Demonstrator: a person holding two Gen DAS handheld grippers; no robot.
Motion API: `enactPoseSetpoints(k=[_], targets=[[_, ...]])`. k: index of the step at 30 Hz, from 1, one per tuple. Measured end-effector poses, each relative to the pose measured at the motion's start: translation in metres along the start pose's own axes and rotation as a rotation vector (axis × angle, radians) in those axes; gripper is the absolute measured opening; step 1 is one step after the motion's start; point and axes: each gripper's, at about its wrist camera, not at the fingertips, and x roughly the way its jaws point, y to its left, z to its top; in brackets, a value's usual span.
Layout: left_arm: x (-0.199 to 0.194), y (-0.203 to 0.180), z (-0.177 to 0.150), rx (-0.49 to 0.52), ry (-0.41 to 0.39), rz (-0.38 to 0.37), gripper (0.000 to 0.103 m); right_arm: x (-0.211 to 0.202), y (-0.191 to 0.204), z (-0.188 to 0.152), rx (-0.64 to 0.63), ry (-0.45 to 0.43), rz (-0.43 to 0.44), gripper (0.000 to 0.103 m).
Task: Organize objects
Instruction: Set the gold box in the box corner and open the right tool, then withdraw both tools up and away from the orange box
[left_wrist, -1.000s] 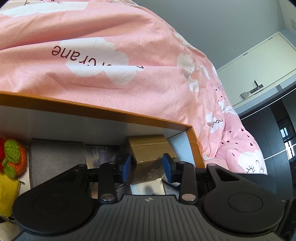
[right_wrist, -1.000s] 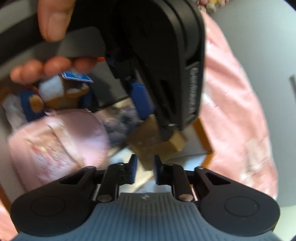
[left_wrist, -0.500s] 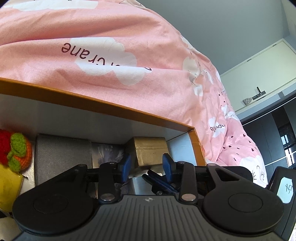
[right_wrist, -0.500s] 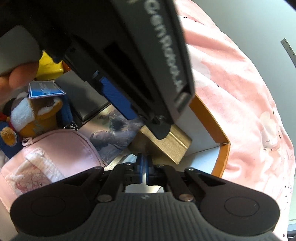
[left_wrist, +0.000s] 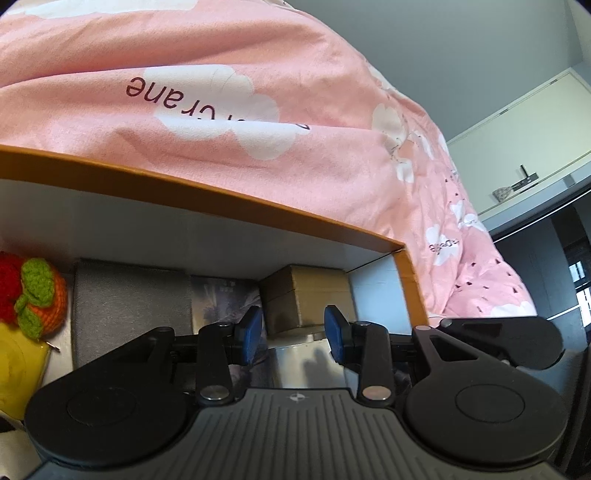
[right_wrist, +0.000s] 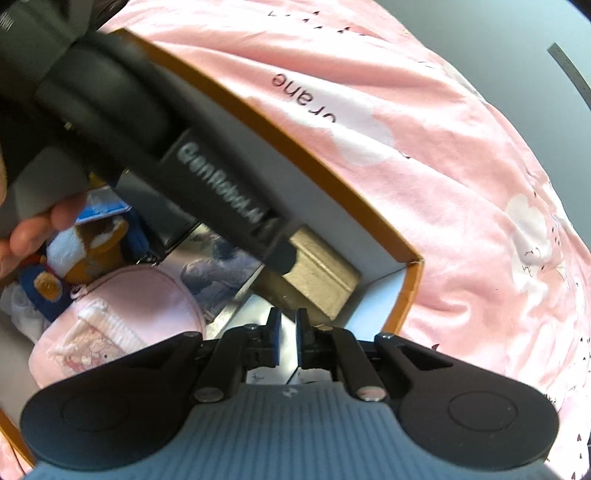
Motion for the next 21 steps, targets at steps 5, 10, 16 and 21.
enactPoseSetpoints(k=[5,10,16,21], targets=[[0.003,0.003,0.002,0.002,0.011,0.021,0.041,0.008,-0.006,0.001,0.03,-0.001,0.02,0.004],[0.01,0.003,0.005,0.012,0.024,0.034,0.041,0.012,-0.003,0.002,0.004,-0.008,0.027,0.002],[0.006,0.005,0.004,0.011,0.018,0.03,0.041,0.003,0.005,-0.002,-0.048,-0.017,0.017,0.005],[-0.006,-0.011,-0.003,0.087,0.005,0.055,0.042,-0.009,-0.003,-0.002,0.024,-0.015,0.038,0.005]])
